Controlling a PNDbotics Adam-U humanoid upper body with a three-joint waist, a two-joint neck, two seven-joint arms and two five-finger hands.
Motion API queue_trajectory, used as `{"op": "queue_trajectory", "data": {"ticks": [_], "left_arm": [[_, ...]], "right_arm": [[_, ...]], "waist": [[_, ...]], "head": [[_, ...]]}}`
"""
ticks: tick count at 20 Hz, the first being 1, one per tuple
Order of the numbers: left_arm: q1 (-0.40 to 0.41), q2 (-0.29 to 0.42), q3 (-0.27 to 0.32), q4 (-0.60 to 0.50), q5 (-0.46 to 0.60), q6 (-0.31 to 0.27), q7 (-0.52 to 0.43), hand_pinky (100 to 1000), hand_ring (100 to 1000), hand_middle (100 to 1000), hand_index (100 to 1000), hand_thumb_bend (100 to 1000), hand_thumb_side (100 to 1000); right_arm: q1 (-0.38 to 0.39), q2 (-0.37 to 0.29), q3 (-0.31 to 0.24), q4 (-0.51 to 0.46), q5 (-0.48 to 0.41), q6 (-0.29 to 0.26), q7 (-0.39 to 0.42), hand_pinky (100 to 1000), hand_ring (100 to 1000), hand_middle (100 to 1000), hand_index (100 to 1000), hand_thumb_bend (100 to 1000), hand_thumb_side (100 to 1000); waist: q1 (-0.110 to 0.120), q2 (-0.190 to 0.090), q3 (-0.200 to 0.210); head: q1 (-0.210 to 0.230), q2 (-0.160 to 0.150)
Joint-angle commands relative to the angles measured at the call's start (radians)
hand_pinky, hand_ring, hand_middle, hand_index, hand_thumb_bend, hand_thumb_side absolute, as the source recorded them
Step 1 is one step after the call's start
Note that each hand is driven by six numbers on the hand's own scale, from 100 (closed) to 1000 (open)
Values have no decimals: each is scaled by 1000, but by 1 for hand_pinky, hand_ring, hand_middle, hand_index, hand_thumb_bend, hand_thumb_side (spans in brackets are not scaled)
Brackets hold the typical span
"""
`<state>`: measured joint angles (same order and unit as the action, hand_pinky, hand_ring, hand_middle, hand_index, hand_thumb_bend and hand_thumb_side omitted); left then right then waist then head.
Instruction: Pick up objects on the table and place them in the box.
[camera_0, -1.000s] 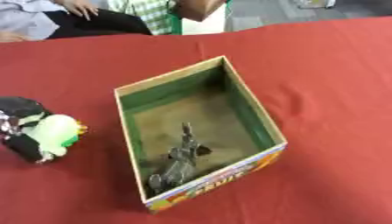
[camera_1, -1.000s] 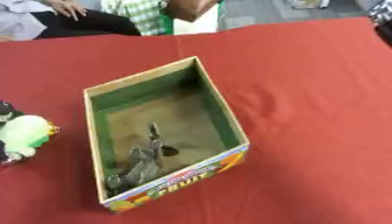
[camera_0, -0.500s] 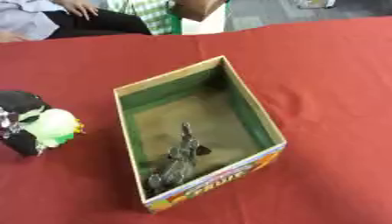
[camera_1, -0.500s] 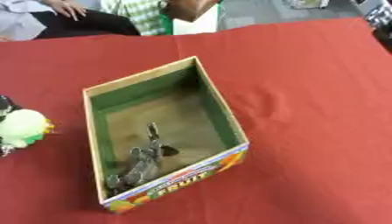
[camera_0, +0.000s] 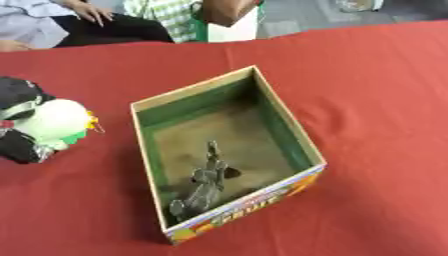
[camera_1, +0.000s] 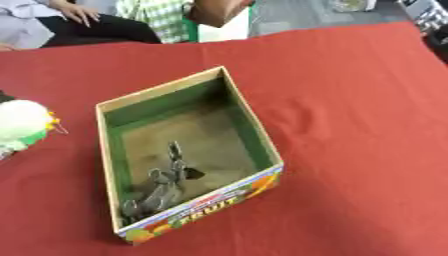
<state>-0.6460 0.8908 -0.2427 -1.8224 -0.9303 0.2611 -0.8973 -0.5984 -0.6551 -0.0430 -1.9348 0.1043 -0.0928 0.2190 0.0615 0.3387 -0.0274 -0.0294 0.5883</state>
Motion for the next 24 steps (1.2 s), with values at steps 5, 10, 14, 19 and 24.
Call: {"op": "queue_trajectory", "data": {"ticks": [5, 10, 14, 19, 24], "left_arm": [[-77, -6, 58, -130, -55, 12, 12, 285, 503, 526, 586, 100, 245], [-177, -96, 43, -176, -88, -40, 74, 243, 470, 498, 553, 100, 248], [-271, -185, 14, -177, -100, -72, 106, 232, 460, 491, 544, 100, 249], [-372, -319, -35, -148, -145, -99, 92, 232, 459, 484, 535, 100, 251], [-418, -460, -83, -57, -244, -156, 117, 245, 469, 492, 535, 100, 250]], "right_arm": [[-13, -12, -11, -11, -2, 5, -7, 953, 915, 782, 860, 100, 1000], [-16, -8, -8, -12, -5, 7, -7, 952, 915, 782, 859, 100, 1000], [-24, -1, -2, -13, -9, 8, -3, 953, 915, 781, 859, 100, 1000], [-42, 12, 7, -18, -17, 9, 4, 952, 917, 782, 859, 100, 1000], [-57, 29, 15, -22, -27, 13, 12, 953, 917, 782, 859, 100, 1000]], "waist": [[-4, -32, 4], [-6, -36, 4], [-7, -38, 3], [-11, -36, 0], [-14, -35, -6]], "head": [[-2, 5], [-4, 11], [7, 14], [24, 13], [40, 15]]}}
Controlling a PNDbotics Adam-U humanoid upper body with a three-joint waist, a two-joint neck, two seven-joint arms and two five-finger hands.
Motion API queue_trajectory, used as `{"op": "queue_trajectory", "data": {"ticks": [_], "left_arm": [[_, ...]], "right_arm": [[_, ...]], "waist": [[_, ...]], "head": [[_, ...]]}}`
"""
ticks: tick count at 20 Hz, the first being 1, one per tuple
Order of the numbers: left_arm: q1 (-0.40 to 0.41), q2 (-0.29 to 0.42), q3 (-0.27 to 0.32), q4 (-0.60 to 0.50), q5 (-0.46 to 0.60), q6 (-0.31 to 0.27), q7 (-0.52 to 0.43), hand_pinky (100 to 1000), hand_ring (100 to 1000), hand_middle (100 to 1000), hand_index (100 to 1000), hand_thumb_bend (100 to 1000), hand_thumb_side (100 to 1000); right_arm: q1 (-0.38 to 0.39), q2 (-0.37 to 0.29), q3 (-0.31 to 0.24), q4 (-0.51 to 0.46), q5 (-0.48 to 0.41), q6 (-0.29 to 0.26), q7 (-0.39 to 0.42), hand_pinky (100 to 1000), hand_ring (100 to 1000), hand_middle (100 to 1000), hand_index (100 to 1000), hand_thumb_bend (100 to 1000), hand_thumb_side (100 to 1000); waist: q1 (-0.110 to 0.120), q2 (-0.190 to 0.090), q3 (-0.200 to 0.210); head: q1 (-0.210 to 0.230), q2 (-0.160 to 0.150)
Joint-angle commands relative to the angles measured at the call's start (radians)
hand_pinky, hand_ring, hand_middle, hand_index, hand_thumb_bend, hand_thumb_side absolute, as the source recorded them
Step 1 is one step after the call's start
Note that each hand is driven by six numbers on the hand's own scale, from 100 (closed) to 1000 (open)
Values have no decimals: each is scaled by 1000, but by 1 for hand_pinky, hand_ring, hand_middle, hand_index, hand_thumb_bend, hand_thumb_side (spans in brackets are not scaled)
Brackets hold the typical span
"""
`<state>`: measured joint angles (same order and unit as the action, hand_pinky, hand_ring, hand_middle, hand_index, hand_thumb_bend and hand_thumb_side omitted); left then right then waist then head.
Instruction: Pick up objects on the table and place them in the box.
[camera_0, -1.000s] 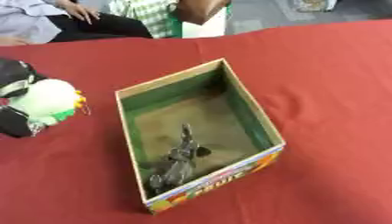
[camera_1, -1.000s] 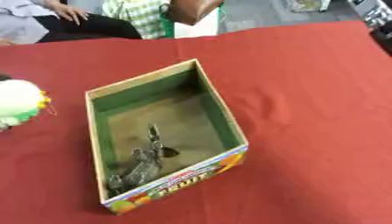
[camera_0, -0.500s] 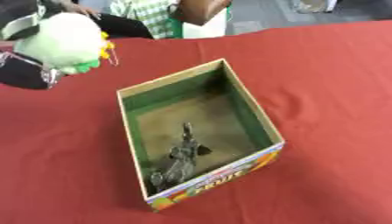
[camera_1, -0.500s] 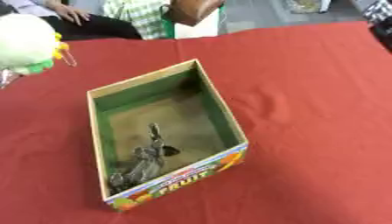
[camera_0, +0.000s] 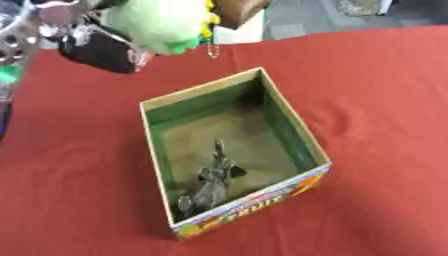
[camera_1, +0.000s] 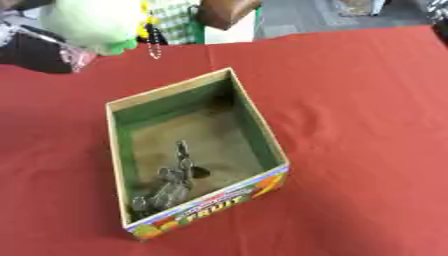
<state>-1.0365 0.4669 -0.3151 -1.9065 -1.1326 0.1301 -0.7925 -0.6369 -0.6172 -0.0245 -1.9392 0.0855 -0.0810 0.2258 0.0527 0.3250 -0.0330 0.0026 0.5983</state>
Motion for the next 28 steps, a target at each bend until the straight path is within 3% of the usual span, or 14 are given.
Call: {"op": "queue_trajectory", "data": {"ticks": [1, 6, 12, 17, 22, 25, 28], "left_arm": [[-30, -45, -14, 38, -52, -32, 18, 245, 469, 492, 535, 100, 250], [-40, -162, -67, 127, -153, -85, 5, 288, 510, 527, 564, 100, 246], [-21, -198, -90, 218, -232, -101, -22, 309, 532, 545, 582, 100, 243], [-16, -214, -105, 279, -260, -112, -40, 331, 552, 563, 616, 100, 303], [-9, -226, -121, 329, -247, -134, -75, 397, 616, 623, 712, 100, 497], [-4, -230, -128, 358, -234, -147, -105, 431, 661, 669, 788, 100, 678], [-1, -232, -132, 380, -226, -157, -113, 451, 691, 697, 816, 238, 808]], "right_arm": [[-19, -8, -4, -18, -8, 1, 6, 953, 917, 782, 859, 100, 1000], [-25, 6, 1, -21, -10, 5, 17, 956, 919, 782, 860, 100, 1000], [-16, 7, -6, -23, -6, 10, 20, 957, 919, 782, 861, 100, 1000], [1, 3, -12, -32, -9, 10, 17, 958, 919, 782, 860, 100, 1000], [7, 4, -17, -35, -9, 14, 13, 958, 919, 782, 859, 100, 1000], [11, 5, -18, -35, -9, 16, 13, 959, 919, 781, 859, 100, 1000], [12, 6, -20, -34, -8, 18, 13, 959, 919, 781, 858, 100, 1000]], "waist": [[-5, -21, -1], [-1, -12, -12], [1, -3, -12], [-2, 2, -13], [-3, 2, -14], [-2, 2, -15], [-1, 1, -16]], "head": [[8, 5], [30, 23], [33, 22], [37, 15], [38, 11], [36, 8], [34, 7]]}}
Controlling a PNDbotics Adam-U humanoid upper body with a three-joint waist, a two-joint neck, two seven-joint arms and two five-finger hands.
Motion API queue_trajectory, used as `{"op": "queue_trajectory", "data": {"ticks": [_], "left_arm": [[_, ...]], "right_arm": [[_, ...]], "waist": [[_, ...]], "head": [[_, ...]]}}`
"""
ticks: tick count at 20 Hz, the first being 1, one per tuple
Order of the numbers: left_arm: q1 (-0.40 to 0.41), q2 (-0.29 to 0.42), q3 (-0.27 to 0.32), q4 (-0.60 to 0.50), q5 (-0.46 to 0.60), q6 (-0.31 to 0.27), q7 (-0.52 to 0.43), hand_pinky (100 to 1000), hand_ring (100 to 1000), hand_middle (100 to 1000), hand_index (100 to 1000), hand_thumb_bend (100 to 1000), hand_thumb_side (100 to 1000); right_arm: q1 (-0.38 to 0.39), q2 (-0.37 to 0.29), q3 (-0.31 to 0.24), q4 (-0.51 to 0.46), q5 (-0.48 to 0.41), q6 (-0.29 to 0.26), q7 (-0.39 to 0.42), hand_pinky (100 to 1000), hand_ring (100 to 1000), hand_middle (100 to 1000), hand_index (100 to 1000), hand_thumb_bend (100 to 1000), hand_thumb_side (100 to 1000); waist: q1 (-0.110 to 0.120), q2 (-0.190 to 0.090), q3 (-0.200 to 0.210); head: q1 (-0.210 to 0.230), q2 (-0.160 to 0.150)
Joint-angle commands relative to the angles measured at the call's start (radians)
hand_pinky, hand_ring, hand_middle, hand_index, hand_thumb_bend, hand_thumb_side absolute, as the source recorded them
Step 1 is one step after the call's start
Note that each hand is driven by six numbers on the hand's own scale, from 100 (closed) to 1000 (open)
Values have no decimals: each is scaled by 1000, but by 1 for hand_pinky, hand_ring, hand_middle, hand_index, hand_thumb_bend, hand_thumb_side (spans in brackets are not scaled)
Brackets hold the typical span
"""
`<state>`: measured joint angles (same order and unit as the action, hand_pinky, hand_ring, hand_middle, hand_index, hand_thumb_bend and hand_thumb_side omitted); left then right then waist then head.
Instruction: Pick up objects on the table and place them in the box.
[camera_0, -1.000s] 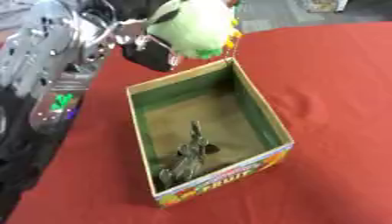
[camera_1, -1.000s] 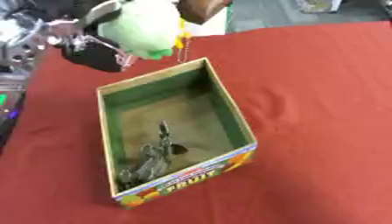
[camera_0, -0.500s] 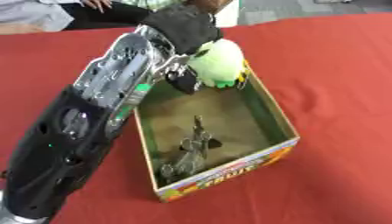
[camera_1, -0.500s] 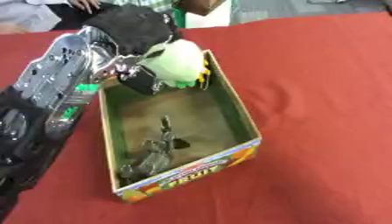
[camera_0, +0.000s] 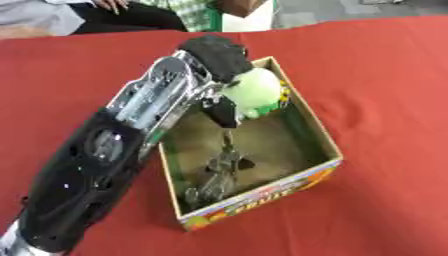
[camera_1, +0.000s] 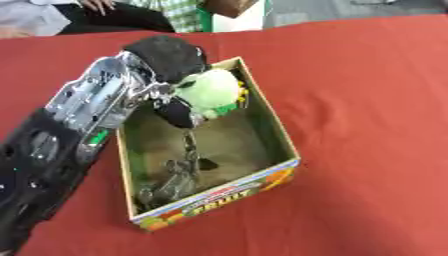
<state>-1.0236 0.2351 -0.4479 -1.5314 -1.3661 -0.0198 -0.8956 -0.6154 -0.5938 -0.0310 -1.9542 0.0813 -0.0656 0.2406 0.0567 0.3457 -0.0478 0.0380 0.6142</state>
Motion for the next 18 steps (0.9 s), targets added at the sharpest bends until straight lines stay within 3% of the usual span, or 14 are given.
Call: {"op": "queue_trajectory", "data": {"ticks": [1, 5, 7, 11, 15, 18], "left_arm": [[-13, 0, 0, 11, 8, -10, -11, 463, 710, 717, 835, 293, 859], [-9, -1, -2, 32, 0, -18, -11, 543, 794, 799, 931, 539, 1000], [-7, -1, -2, 45, -10, -25, -11, 612, 866, 854, 966, 695, 1000], [-5, -1, 2, 68, -43, -45, -11, 839, 1000, 940, 1000, 759, 1000], [0, 0, 8, 90, -58, -65, -11, 881, 1000, 958, 1000, 769, 1000], [4, 10, 22, 55, -56, -62, -11, 875, 1000, 956, 1000, 687, 1000]], "right_arm": [[-9, -16, -13, -19, -3, 3, -2, 959, 919, 781, 858, 100, 1000], [-9, -15, -13, -19, -3, 3, -1, 960, 920, 781, 854, 100, 1000], [-8, -15, -13, -18, -3, 3, 0, 960, 920, 782, 851, 100, 1000], [-7, -14, -14, -17, -1, 3, 0, 960, 920, 781, 846, 100, 1000], [-8, -13, -14, -17, -2, 2, 0, 959, 920, 781, 842, 100, 1000], [-8, -13, -15, -17, -2, 1, -2, 959, 920, 781, 841, 100, 1000]], "waist": [[-5, -20, -2], [-5, -21, -2], [-5, -21, -2], [-7, -21, -2], [-9, -22, -2], [-10, -24, -1]], "head": [[-2, -9], [-3, -10], [-3, -9], [-3, -8], [-4, -5], [-8, -1]]}}
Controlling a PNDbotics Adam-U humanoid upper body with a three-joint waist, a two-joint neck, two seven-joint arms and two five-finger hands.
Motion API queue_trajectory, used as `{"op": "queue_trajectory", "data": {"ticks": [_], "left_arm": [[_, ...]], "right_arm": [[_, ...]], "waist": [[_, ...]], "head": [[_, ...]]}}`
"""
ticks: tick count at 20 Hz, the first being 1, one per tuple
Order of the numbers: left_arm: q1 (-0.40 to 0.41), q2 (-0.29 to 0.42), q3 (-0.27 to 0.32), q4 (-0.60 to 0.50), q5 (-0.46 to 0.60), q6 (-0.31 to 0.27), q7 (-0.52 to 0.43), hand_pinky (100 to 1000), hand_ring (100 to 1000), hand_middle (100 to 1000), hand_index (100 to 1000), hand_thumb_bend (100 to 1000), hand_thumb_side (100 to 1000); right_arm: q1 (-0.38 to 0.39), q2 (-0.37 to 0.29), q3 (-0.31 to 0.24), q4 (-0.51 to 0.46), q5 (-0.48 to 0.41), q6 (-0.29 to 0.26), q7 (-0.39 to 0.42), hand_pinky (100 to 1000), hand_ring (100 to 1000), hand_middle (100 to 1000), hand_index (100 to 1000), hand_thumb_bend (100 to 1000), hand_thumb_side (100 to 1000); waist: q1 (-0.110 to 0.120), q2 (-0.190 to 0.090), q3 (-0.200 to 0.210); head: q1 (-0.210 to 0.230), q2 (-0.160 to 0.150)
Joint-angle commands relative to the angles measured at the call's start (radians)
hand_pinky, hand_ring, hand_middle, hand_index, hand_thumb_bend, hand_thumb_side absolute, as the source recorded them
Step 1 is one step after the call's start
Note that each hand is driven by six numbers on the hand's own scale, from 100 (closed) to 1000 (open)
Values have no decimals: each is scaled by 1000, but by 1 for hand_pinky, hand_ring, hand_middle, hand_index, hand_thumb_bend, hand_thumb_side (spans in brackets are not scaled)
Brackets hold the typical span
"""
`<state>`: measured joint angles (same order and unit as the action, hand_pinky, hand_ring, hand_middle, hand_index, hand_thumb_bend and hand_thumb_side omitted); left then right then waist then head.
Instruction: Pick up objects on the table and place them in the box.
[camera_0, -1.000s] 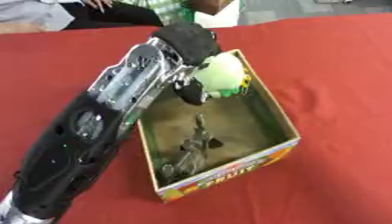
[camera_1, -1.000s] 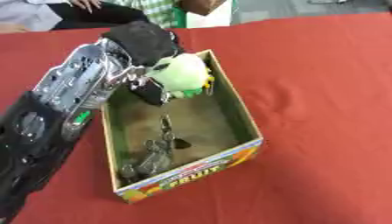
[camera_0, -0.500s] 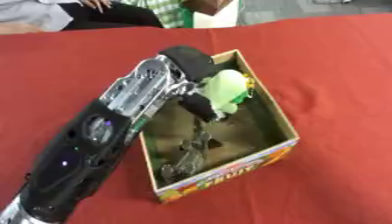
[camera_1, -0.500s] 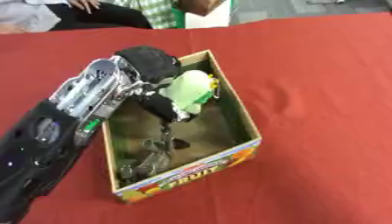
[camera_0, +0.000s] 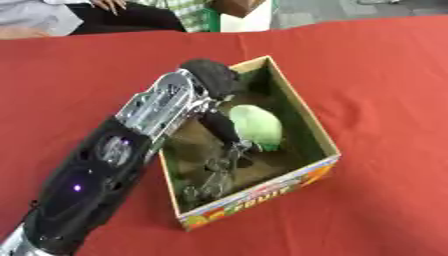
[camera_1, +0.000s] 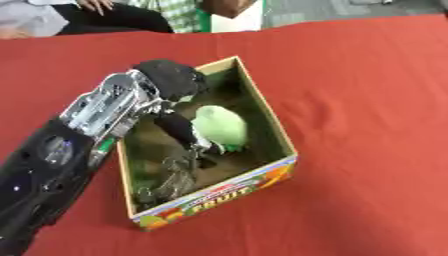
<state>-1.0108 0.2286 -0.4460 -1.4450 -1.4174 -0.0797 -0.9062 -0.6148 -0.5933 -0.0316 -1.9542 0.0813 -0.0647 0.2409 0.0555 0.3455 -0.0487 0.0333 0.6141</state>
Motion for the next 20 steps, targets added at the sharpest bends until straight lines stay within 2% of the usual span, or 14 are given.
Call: {"op": "queue_trajectory", "data": {"ticks": [1, 3, 4, 6, 7, 8, 10, 13, 14, 16, 20], "left_arm": [[-6, 23, 26, -56, 0, 1, 0, 875, 1000, 956, 1000, 679, 1000], [3, 45, 58, -142, 26, 22, 31, 856, 992, 940, 993, 466, 1000], [14, 66, 85, -213, 53, 45, 67, 846, 975, 928, 988, 304, 1000], [46, 114, 155, -379, 123, 120, 187, 819, 931, 888, 965, 100, 1000], [65, 136, 193, -454, 160, 172, 262, 812, 916, 876, 957, 100, 990], [81, 155, 227, -505, 202, 226, 339, 785, 873, 838, 936, 100, 933], [106, 191, 284, -543, 326, 325, 537, 749, 826, 801, 905, 100, 874], [161, 245, 348, -554, 582, 399, 847, 682, 752, 737, 852, 100, 858], [184, 264, 364, -554, 672, 403, 945, 651, 725, 713, 842, 100, 873], [236, 301, 393, -555, 834, 373, 1124, 617, 688, 683, 823, 100, 884], [376, 343, 446, -555, 1106, 213, 1423, 562, 632, 642, 793, 100, 905]], "right_arm": [[-9, -14, -14, -17, -3, 0, -3, 959, 920, 781, 841, 100, 1000], [-9, -16, -15, -17, -4, 0, -5, 959, 920, 781, 841, 100, 1000], [-8, -17, -16, -17, -4, 0, -6, 959, 920, 781, 840, 100, 1000], [-8, -21, -17, -17, -4, 1, -10, 959, 920, 781, 840, 100, 1000], [-8, -22, -18, -18, -5, 1, -11, 958, 920, 781, 840, 100, 1000], [-8, -23, -18, -19, -6, 2, -13, 958, 920, 781, 841, 100, 1000], [-8, -25, -16, -23, -9, 3, -16, 958, 919, 780, 841, 100, 1000], [-11, -22, -14, -29, -15, 7, -20, 957, 919, 779, 841, 100, 1000], [-13, -21, -13, -33, -18, 9, -22, 956, 917, 777, 842, 100, 1000], [-15, -20, -11, -40, -26, 11, -29, 954, 913, 772, 842, 100, 1000], [-16, -17, -9, -45, -59, 7, -64, 933, 892, 749, 844, 100, 1000]], "waist": [[-8, -24, 0], [-8, -25, 3], [-7, -26, 6], [-4, -27, 12], [-3, -28, 16], [-1, -29, 19], [2, -31, 25], [6, -34, 31], [7, -35, 33], [8, -34, 36], [9, -31, 45]], "head": [[-4, 0], [-11, 3], [-15, 5], [-25, 6], [-30, 7], [-33, 8], [-39, 12], [-41, 19], [-40, 21], [-38, 23], [-28, 28]]}}
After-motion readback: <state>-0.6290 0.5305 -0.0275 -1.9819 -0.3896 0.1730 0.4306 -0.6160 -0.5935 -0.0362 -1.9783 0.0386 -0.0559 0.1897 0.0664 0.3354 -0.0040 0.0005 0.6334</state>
